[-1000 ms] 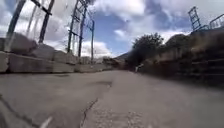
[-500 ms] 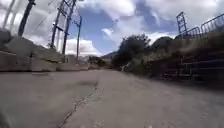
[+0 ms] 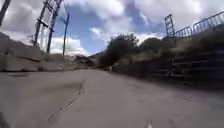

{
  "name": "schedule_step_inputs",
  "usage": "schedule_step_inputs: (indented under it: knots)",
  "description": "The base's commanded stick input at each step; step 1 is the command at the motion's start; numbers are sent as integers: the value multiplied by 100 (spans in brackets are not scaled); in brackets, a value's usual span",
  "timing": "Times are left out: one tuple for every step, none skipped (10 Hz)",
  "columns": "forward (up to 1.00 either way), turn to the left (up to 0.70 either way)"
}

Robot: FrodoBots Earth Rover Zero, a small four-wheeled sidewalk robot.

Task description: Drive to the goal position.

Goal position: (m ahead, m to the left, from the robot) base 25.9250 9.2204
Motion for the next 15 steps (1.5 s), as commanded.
schedule_step_inputs:
  knots:
    - [100,0]
    - [100,0]
    - [100,0]
    - [100,0]
    - [100,0]
    - [100,0]
    - [100,0]
    - [100,0]
    - [100,0]
    - [100,0]
    - [100,0]
    - [100,0]
    - [100,0]
    - [100,0]
    - [100,0]
